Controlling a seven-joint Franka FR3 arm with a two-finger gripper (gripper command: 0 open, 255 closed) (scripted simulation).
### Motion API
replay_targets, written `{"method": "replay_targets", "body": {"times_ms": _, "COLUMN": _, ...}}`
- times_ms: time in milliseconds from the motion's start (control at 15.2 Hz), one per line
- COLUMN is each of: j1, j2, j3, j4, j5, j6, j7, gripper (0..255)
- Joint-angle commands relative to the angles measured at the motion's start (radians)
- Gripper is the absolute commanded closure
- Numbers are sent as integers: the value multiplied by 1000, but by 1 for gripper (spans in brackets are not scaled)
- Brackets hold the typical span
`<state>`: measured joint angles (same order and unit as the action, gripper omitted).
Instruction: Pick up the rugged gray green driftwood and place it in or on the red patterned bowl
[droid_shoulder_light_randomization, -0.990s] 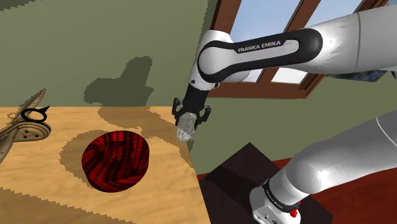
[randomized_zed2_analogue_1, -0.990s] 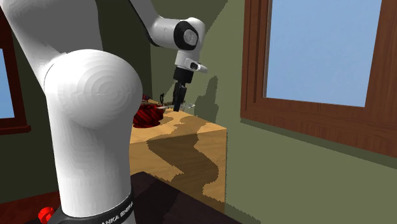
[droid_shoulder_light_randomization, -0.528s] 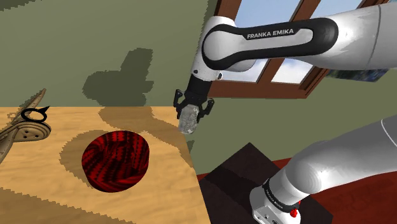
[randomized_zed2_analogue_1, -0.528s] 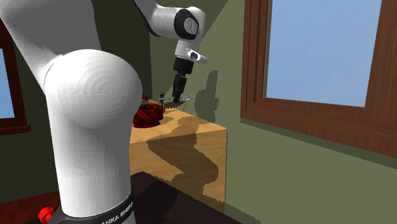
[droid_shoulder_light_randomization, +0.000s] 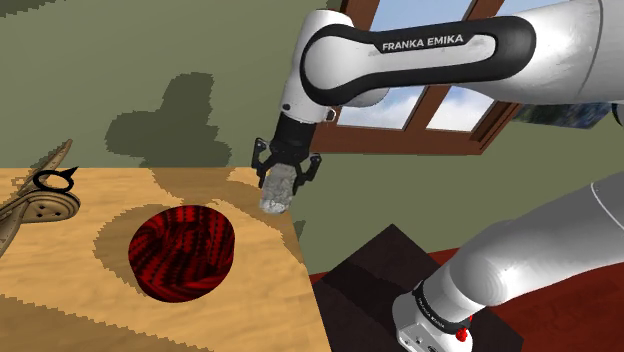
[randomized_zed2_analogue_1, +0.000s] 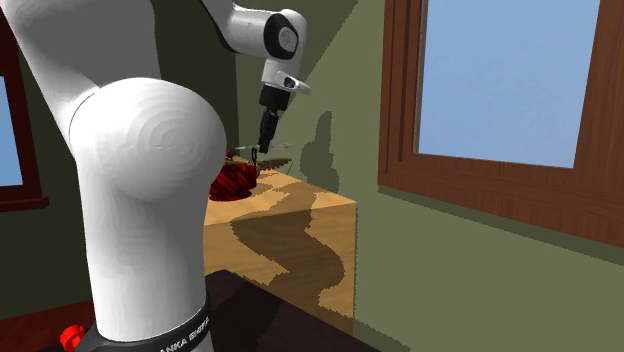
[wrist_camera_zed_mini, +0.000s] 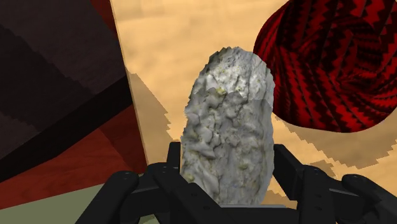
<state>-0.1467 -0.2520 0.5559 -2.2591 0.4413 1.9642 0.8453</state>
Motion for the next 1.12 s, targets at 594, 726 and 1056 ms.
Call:
{"method": "replay_targets", "body": {"times_ms": 594, "j1": 90, "j2": 305, "j3": 186, "j4": 267, "j5": -171, "j6": 93, "j7": 358, "gripper": 255}}
{"method": "replay_targets", "body": {"times_ms": 726, "j1": 124, "j2": 378, "j3": 203, "j4": 331, "j5": -231, "j6": 100, "j7": 432, "gripper": 255}}
{"method": "replay_targets", "body": {"times_ms": 1056, "j1": 176, "j2": 471, "j3": 205, "j4": 379, "j5": -303, "j6": 138, "j7": 505, "gripper": 255}}
